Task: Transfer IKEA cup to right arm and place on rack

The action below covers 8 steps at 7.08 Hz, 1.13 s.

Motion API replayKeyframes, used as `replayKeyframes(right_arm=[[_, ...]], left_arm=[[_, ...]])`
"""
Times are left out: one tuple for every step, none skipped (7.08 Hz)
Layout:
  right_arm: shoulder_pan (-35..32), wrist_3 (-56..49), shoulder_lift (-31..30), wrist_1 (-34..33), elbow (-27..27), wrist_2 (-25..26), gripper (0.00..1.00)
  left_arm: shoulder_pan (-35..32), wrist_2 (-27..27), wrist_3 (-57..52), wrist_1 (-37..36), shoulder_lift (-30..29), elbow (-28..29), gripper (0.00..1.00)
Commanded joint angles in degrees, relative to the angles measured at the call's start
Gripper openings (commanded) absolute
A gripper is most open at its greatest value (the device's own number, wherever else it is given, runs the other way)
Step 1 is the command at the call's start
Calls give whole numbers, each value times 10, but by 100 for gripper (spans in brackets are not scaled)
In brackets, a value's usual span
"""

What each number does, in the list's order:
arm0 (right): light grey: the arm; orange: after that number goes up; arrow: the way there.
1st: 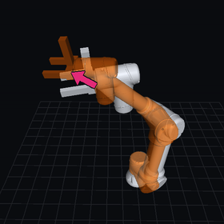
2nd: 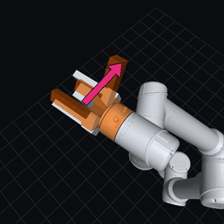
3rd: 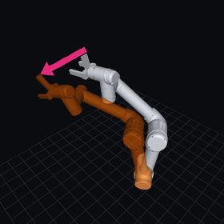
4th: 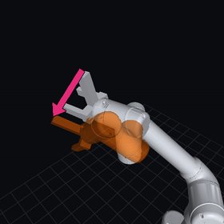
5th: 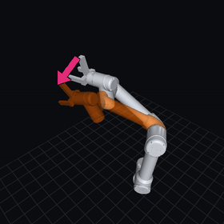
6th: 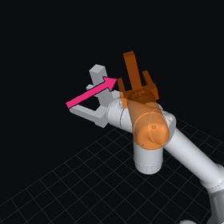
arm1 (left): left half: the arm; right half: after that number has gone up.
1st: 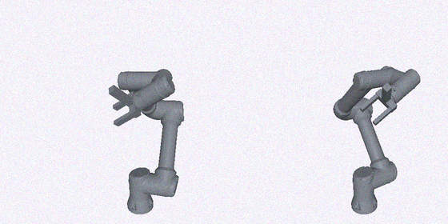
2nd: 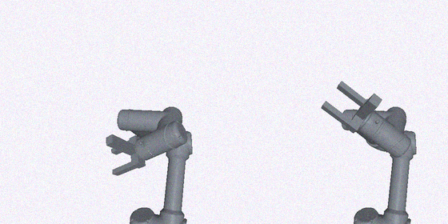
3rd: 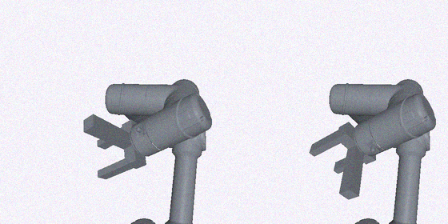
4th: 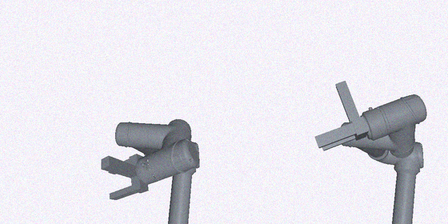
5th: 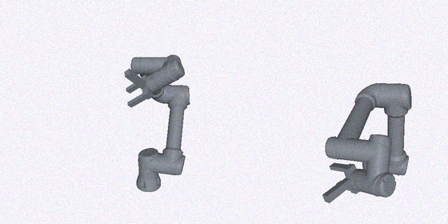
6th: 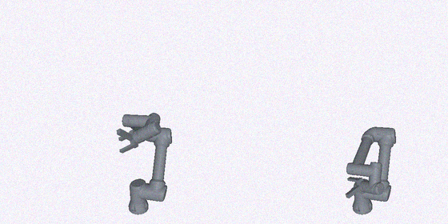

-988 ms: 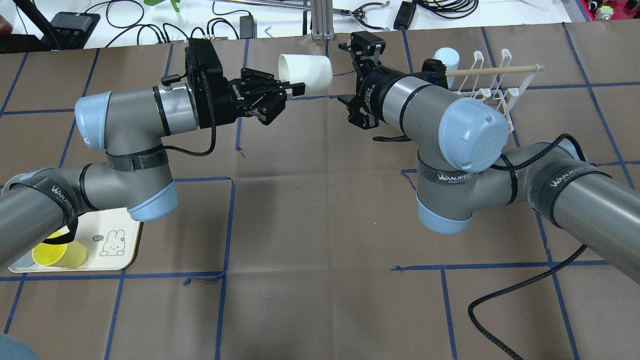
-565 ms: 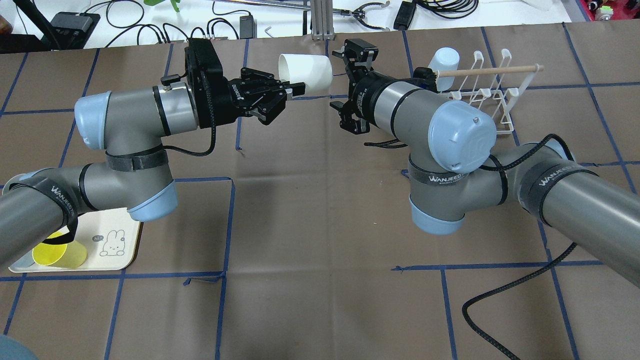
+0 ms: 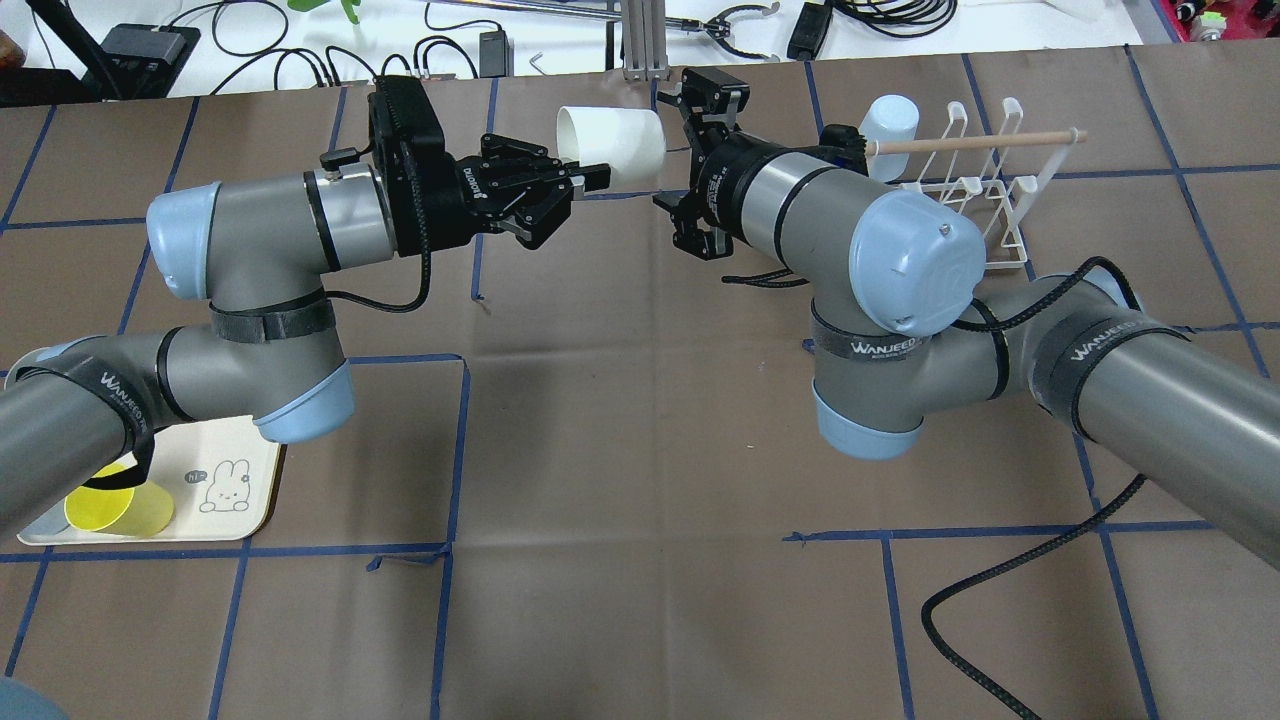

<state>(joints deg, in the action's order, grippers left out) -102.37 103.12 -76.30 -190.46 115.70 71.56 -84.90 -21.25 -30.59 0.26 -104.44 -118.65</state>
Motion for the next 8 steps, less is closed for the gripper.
replayKeyframes(right_arm=[[-16,8,16,0,-20,5,99],[-24,15,24,0,-34,17,99],[-26,17,26,0,-36,17,99],[-27,17,26,0,-36,18,99],[-30,17,26,0,-37,21,99],[-39,17,26,0,-42,29,99],[-40,17,28,0,-42,30,99],[-41,18,32,0,-43,30,99]], left_arm=[[0,0,0,0,0,0,8],[0,0,0,0,0,0,9],[0,0,1,0,0,1,8],[0,0,1,0,1,1,9],[0,0,1,0,1,1,9],[0,0,0,0,1,2,9],[0,0,0,0,1,2,9],[1,0,0,0,1,2,9]])
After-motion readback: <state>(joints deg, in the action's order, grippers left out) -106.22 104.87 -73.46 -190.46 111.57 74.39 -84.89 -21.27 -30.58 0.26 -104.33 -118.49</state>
